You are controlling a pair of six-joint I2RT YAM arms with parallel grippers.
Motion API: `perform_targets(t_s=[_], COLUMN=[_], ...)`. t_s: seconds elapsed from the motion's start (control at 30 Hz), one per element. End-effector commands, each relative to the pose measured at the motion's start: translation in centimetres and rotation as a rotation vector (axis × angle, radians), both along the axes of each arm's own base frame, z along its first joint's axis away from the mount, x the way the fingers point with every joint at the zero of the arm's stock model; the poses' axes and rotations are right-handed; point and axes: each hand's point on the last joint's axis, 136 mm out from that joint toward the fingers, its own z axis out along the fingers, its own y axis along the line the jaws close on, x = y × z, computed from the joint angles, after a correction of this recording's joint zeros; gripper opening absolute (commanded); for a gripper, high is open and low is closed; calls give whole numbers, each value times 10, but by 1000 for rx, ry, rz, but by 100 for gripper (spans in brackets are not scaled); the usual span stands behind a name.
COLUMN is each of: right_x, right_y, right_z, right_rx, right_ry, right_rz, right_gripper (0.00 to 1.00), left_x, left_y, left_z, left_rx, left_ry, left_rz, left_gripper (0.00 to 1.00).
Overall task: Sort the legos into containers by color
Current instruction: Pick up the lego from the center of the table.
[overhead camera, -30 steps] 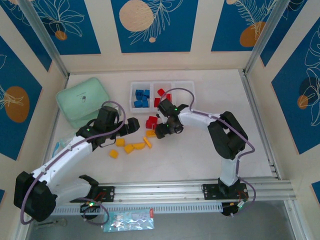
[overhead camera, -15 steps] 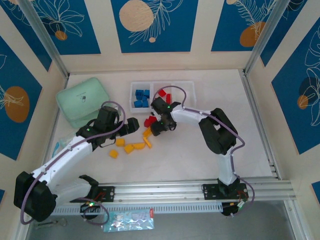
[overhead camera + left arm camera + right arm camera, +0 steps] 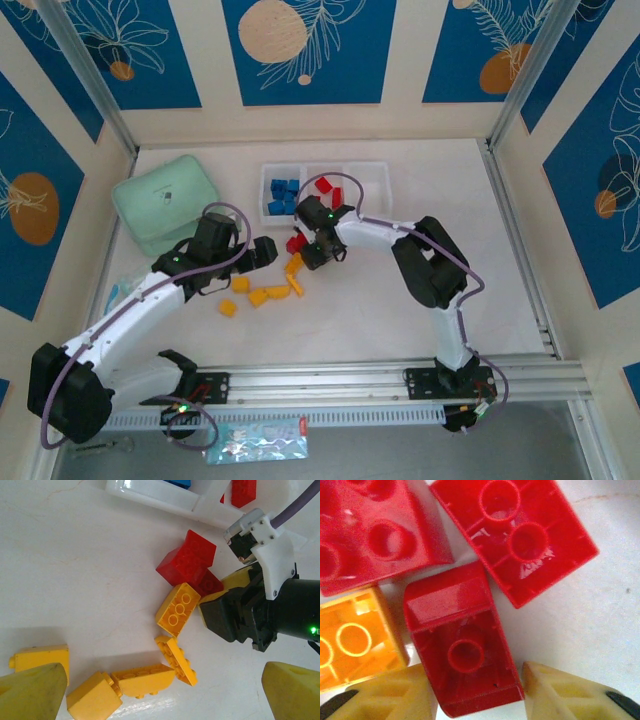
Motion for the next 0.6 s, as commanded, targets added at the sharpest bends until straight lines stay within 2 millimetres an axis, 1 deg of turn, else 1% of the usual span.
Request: perform_targets(t_s=[0.0, 0.13, 0.27, 0.4, 0.47, 0.57], right_x=[-5, -7, -12, -21, -21, -8], right_y=[7, 6, 2, -5, -13, -25], right_z=[-2, 1, 10, 30, 43, 62], right_rx=[8, 10, 12, 50, 78, 140], right_ry=[5, -2, -9, -22, -24, -10], right_rz=[44, 46, 42, 16, -24, -121], right_gripper=[42, 33, 29, 28, 28, 28], left_x=[6, 6, 5, 4, 5, 9], left_y=[4, 4, 3, -3, -6, -10], left_z=[18, 20, 22, 27, 29, 31], left_rx=[-1, -3, -7, -33, -45, -55], left_ry=[-45, -46, -44, -48, -49, -52], left_rz=[13, 13, 6, -16, -27, -35], left_gripper=[100, 100, 100, 100, 100, 100])
